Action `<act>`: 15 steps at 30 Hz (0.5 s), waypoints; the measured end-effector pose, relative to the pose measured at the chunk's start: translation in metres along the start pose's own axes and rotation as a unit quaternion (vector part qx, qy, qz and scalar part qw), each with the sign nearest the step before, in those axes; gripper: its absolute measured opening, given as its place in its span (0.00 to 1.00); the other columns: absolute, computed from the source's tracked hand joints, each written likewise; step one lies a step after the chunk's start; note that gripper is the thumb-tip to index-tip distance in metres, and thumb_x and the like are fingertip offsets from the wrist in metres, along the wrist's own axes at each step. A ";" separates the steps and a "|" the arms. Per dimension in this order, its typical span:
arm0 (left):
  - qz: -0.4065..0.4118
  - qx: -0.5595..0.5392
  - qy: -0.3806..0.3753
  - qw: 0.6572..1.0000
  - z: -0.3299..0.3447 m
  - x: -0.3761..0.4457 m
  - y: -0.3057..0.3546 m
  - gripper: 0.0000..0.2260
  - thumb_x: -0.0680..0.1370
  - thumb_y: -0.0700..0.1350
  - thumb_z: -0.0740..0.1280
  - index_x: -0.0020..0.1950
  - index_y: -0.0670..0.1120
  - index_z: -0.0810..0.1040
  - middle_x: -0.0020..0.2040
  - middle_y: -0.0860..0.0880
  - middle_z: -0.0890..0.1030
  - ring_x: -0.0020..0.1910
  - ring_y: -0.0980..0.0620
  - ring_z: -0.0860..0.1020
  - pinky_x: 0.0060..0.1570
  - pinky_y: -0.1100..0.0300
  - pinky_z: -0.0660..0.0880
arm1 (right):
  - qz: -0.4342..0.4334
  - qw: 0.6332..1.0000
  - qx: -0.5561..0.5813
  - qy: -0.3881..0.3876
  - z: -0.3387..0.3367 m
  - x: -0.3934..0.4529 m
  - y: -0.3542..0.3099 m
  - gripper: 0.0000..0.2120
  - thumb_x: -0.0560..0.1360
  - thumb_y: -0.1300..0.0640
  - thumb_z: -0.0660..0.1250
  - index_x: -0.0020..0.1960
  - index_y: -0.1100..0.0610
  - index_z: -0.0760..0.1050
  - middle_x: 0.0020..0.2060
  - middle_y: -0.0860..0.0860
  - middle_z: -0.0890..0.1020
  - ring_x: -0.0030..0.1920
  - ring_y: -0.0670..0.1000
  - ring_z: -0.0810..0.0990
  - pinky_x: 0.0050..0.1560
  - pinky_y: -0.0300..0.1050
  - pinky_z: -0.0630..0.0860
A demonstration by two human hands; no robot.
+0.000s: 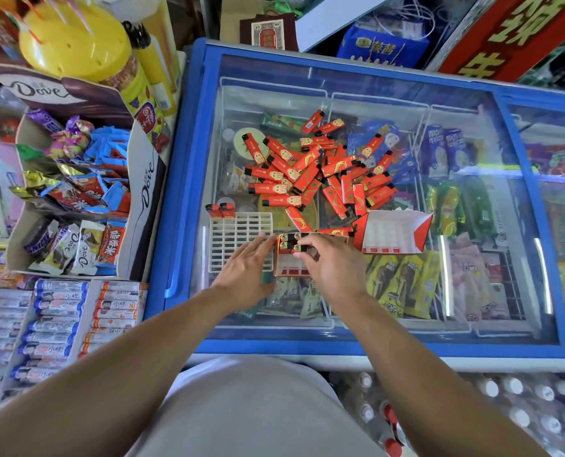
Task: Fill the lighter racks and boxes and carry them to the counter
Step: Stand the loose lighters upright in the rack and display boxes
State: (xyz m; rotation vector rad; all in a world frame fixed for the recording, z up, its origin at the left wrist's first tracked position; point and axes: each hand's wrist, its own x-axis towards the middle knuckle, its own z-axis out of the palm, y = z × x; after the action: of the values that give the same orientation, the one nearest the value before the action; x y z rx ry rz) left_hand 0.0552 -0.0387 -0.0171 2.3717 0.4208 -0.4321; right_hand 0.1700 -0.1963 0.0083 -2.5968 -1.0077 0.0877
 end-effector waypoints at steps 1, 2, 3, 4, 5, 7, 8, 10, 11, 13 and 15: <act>0.001 0.001 -0.001 1.000 0.000 0.000 0.000 0.47 0.78 0.50 0.73 0.83 0.51 0.41 0.84 0.50 0.46 0.82 0.53 0.45 0.72 0.63 0.35 | 0.002 1.000 -0.005 0.002 -0.001 0.001 0.000 0.13 0.71 0.45 0.77 0.54 0.47 0.83 0.40 0.43 0.85 0.37 0.47 0.81 0.36 0.40 0.76; 0.002 0.002 -0.002 1.000 0.001 0.000 -0.001 0.47 0.78 0.50 0.73 0.83 0.51 0.41 0.84 0.50 0.46 0.81 0.54 0.44 0.72 0.63 0.34 | 0.004 1.000 -0.008 0.004 -0.002 0.001 0.000 0.14 0.71 0.45 0.77 0.54 0.47 0.82 0.40 0.43 0.85 0.37 0.46 0.81 0.35 0.40 0.76; 0.003 0.003 -0.003 1.000 0.001 0.000 -0.001 0.47 0.78 0.49 0.73 0.84 0.51 0.41 0.84 0.51 0.45 0.81 0.55 0.43 0.72 0.63 0.34 | 0.007 1.000 -0.005 0.005 -0.004 0.002 -0.002 0.16 0.70 0.44 0.77 0.54 0.48 0.81 0.39 0.42 0.85 0.35 0.45 0.80 0.33 0.39 0.75; 0.005 0.005 -0.003 1.000 0.002 0.000 -0.002 0.47 0.78 0.49 0.73 0.84 0.51 0.41 0.83 0.51 0.45 0.80 0.58 0.42 0.72 0.64 0.34 | 0.009 1.000 0.003 0.011 -0.008 0.002 -0.004 0.17 0.70 0.42 0.77 0.55 0.48 0.81 0.38 0.42 0.84 0.33 0.43 0.78 0.31 0.38 0.73; 0.008 0.009 -0.005 1.000 0.002 0.000 -0.002 0.47 0.78 0.49 0.72 0.83 0.51 0.40 0.83 0.51 0.44 0.78 0.60 0.40 0.72 0.64 0.33 | 0.011 1.000 0.016 0.018 -0.012 0.003 -0.006 0.17 0.71 0.41 0.75 0.55 0.49 0.81 0.38 0.41 0.83 0.31 0.41 0.76 0.29 0.36 0.71; 0.009 0.014 -0.013 1.000 0.004 0.000 -0.003 0.47 0.79 0.50 0.72 0.83 0.51 0.38 0.83 0.52 0.42 0.75 0.62 0.37 0.72 0.64 0.32 | 0.019 0.998 0.043 0.029 -0.023 0.012 -0.010 0.16 0.75 0.39 0.70 0.54 0.49 0.81 0.39 0.41 0.82 0.31 0.40 0.75 0.27 0.35 0.70; 0.010 0.015 -0.014 1.000 0.004 0.001 -0.004 0.47 0.79 0.50 0.72 0.83 0.51 0.38 0.83 0.51 0.41 0.75 0.62 0.36 0.72 0.64 0.31 | 0.034 0.998 0.053 0.017 -0.028 0.020 -0.009 0.14 0.77 0.41 0.69 0.54 0.49 0.80 0.42 0.41 0.83 0.33 0.39 0.76 0.28 0.34 0.71; 0.015 0.021 -0.012 1.000 0.005 0.001 -0.004 0.47 0.79 0.51 0.71 0.83 0.50 0.37 0.83 0.51 0.41 0.75 0.62 0.35 0.72 0.65 0.30 | 0.089 0.993 0.058 -0.056 -0.032 0.047 -0.002 0.10 0.79 0.46 0.69 0.56 0.50 0.80 0.47 0.43 0.84 0.37 0.41 0.78 0.32 0.36 0.72; 0.018 0.023 -0.010 1.000 0.005 0.001 -0.004 0.48 0.79 0.51 0.71 0.83 0.50 0.37 0.82 0.52 0.40 0.75 0.62 0.35 0.71 0.65 0.29 | 0.118 0.986 0.045 -0.112 -0.029 0.062 0.003 0.11 0.79 0.48 0.69 0.58 0.51 0.80 0.49 0.45 0.84 0.39 0.43 0.79 0.35 0.38 0.74; 0.019 0.019 -0.013 1.000 0.003 -0.001 -0.003 0.48 0.79 0.50 0.72 0.83 0.51 0.37 0.79 0.55 0.37 0.74 0.62 0.35 0.68 0.68 0.27 | 0.152 0.964 -0.004 -0.218 -0.017 0.087 0.009 0.12 0.77 0.47 0.72 0.53 0.55 0.82 0.46 0.48 0.85 0.39 0.49 0.80 0.40 0.43 0.77; 0.021 0.011 -0.015 1.000 0.001 -0.003 -0.004 0.48 0.79 0.49 0.72 0.83 0.51 0.38 0.77 0.57 0.37 0.75 0.61 0.36 0.68 0.68 0.29 | 0.165 0.947 -0.047 -0.272 0.000 0.105 0.010 0.18 0.73 0.43 0.75 0.37 0.57 0.77 0.31 0.49 0.79 0.31 0.51 0.78 0.36 0.43 0.75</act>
State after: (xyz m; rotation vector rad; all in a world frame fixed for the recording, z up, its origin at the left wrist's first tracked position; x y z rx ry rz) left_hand 0.0509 -0.0369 -0.0196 2.3873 0.3527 -0.4533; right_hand 0.2547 -0.1340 0.0123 -2.8725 -0.7270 0.9010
